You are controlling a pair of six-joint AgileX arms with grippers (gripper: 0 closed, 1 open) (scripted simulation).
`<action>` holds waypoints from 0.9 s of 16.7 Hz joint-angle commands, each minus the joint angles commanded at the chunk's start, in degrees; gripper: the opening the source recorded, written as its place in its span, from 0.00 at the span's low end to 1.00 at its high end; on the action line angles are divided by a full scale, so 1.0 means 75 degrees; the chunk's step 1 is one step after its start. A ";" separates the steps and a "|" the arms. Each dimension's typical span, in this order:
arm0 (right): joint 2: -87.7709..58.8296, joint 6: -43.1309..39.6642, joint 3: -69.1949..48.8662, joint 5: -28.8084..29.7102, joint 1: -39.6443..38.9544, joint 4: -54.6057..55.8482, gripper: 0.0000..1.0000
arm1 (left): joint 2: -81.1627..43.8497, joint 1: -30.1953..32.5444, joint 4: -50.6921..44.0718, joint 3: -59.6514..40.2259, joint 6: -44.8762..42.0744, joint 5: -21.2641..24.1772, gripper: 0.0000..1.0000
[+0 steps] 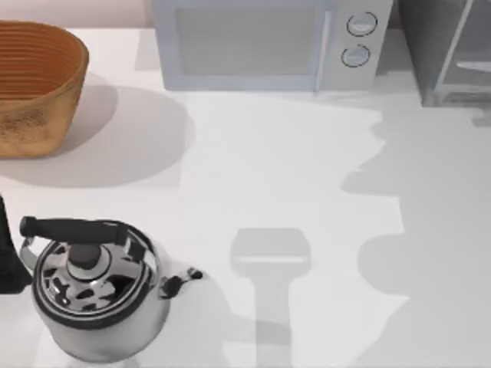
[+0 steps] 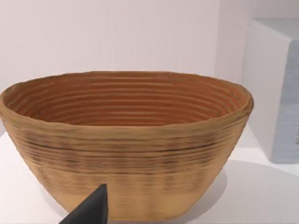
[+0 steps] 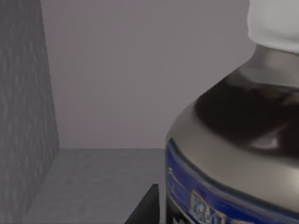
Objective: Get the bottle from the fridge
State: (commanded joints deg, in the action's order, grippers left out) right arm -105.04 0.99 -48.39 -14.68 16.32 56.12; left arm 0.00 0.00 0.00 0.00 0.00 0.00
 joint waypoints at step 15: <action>0.7078 -0.0091 0.3219 0.0924 -0.1082 -0.3719 0.00 | 0.0000 0.0000 0.0000 0.0000 0.0000 0.0000 1.00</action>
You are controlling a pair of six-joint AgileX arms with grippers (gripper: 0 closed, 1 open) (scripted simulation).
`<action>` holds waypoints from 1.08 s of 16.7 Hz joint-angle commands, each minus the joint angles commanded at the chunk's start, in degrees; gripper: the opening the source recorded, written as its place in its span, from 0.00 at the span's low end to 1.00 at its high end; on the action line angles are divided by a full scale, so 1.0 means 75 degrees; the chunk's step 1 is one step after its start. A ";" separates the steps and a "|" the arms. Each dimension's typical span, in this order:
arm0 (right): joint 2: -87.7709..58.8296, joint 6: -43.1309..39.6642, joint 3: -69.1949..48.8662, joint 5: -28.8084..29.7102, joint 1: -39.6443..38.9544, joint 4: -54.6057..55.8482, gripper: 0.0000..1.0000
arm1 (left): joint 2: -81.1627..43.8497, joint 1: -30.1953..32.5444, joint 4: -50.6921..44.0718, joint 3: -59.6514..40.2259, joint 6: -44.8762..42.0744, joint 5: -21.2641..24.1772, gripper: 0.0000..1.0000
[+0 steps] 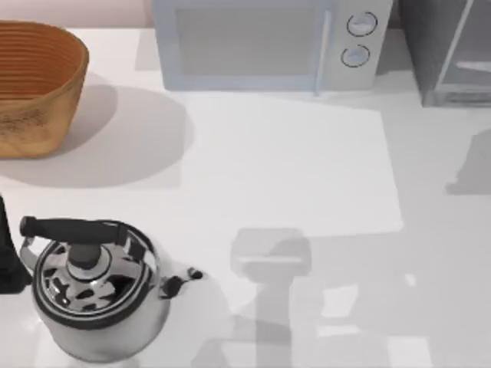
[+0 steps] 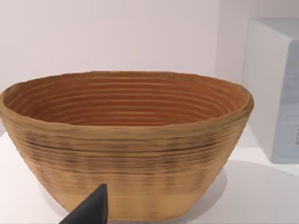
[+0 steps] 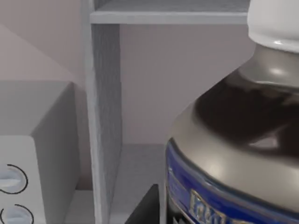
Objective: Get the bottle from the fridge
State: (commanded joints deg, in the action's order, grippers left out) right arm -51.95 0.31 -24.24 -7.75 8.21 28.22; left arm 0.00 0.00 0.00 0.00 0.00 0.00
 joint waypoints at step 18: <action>0.6894 -0.0027 0.3219 0.1022 -0.1071 -0.3751 0.00 | 0.0000 0.0000 0.0000 0.0000 0.0000 0.0000 1.00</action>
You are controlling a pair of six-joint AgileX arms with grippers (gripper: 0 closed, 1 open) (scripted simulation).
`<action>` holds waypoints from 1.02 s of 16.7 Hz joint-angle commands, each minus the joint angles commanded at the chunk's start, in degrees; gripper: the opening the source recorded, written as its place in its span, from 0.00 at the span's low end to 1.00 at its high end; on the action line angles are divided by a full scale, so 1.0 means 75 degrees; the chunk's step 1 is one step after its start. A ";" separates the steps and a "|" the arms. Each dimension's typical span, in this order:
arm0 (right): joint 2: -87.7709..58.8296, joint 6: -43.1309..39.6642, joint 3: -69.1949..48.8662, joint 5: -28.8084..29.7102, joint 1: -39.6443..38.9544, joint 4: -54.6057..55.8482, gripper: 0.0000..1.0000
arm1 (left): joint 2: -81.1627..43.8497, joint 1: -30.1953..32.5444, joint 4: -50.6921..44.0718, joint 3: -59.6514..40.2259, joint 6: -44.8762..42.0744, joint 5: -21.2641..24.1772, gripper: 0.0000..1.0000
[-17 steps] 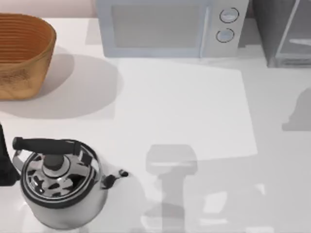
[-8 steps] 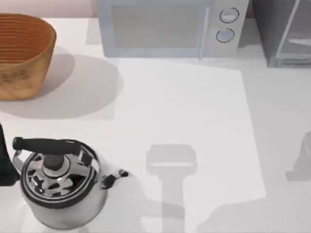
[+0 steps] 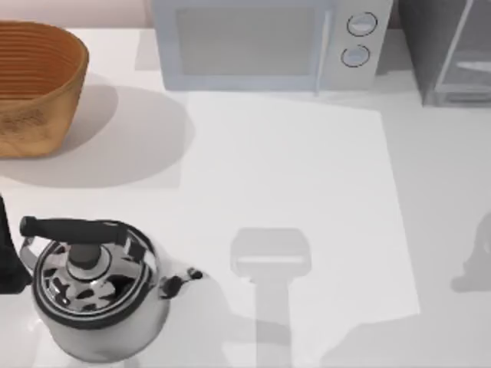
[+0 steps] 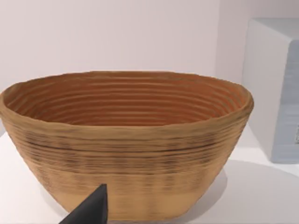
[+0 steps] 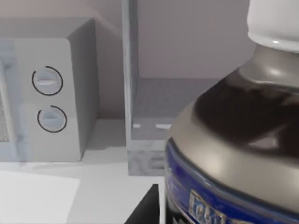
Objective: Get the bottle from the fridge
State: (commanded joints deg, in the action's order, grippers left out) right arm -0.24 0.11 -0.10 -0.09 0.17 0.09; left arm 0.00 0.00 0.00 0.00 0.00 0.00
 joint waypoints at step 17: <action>-0.4284 0.0091 0.0048 0.7364 -0.6451 0.4234 0.00 | 0.0000 0.0000 0.0000 0.0000 0.0000 0.0000 1.00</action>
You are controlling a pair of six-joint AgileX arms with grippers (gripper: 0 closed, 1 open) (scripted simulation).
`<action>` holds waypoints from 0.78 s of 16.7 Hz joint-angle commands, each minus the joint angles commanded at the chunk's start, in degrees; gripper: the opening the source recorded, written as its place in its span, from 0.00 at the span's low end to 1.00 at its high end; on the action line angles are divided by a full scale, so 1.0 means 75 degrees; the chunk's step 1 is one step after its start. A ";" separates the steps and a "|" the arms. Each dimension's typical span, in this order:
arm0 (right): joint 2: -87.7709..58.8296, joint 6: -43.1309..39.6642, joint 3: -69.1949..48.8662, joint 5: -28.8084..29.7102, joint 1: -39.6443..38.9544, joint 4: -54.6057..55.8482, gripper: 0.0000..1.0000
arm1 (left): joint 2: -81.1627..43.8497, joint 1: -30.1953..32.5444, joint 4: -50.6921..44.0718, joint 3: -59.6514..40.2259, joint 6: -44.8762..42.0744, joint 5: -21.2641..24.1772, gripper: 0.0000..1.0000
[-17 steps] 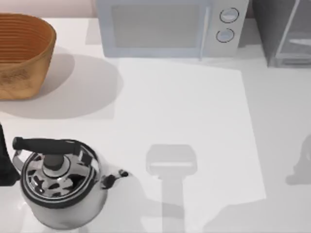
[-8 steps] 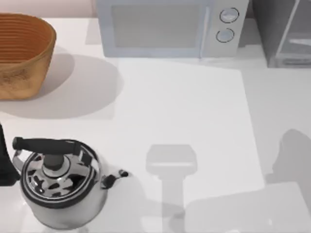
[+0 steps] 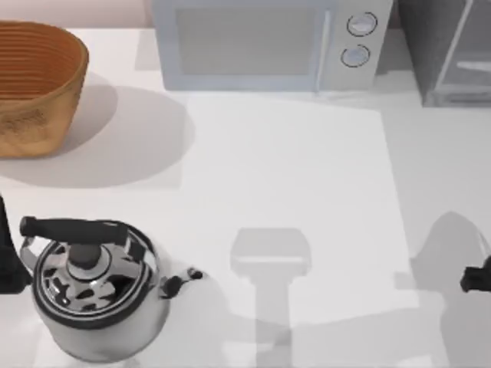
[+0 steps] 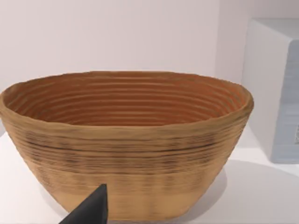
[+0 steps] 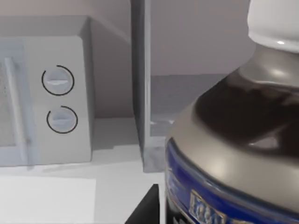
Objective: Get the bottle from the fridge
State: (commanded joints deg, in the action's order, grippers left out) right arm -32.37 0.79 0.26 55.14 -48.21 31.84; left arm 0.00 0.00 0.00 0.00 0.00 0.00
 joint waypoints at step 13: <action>-0.2119 0.0033 0.0045 0.2489 -0.3363 0.2055 0.00 | 0.0000 0.0000 0.0000 0.0000 0.0000 0.0000 1.00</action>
State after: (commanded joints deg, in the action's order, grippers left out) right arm -48.26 1.04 0.60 73.81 -73.43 47.26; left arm 0.00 0.00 0.00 0.00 0.00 0.00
